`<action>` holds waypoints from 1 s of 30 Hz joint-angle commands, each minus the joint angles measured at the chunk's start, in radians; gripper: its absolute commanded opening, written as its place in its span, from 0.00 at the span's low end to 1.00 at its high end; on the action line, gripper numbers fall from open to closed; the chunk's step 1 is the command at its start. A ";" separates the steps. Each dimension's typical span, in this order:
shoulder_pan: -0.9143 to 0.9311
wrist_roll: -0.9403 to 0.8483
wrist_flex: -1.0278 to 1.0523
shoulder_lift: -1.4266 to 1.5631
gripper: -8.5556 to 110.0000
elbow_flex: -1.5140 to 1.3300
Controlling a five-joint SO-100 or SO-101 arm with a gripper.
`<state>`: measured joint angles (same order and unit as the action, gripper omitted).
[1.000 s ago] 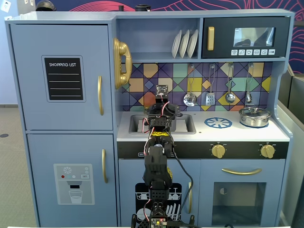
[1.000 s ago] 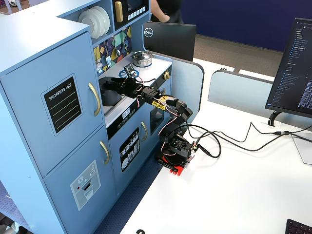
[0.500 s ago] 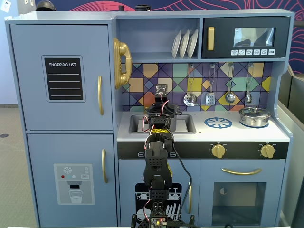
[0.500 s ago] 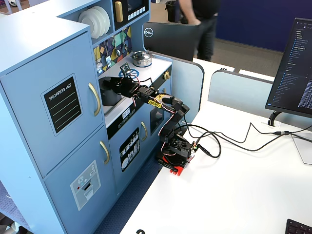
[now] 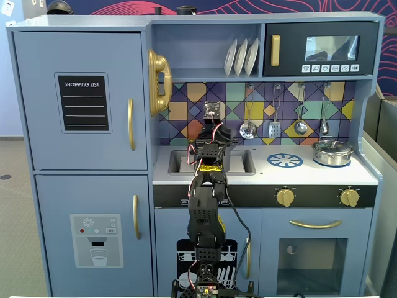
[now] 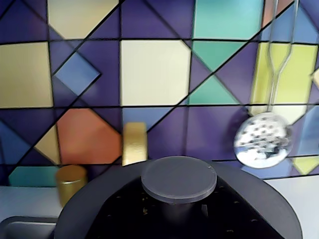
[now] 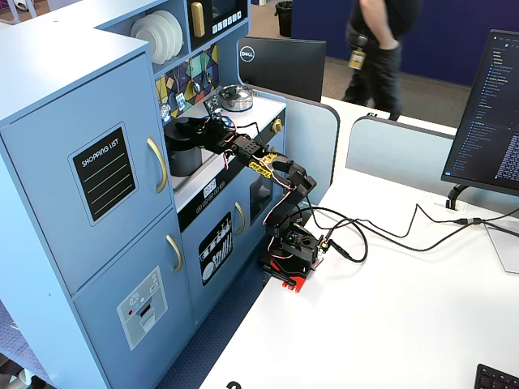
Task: Take off the lid from the gray recipient and place it on the counter
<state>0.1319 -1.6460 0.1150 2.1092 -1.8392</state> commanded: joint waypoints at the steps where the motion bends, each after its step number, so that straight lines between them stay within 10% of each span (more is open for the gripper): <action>1: 0.101 0.025 0.015 0.077 0.07 0.083; 30: 0.466 0.054 -0.359 -0.307 0.07 -0.109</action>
<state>0.5844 -1.5800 -0.1871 1.8224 -1.9650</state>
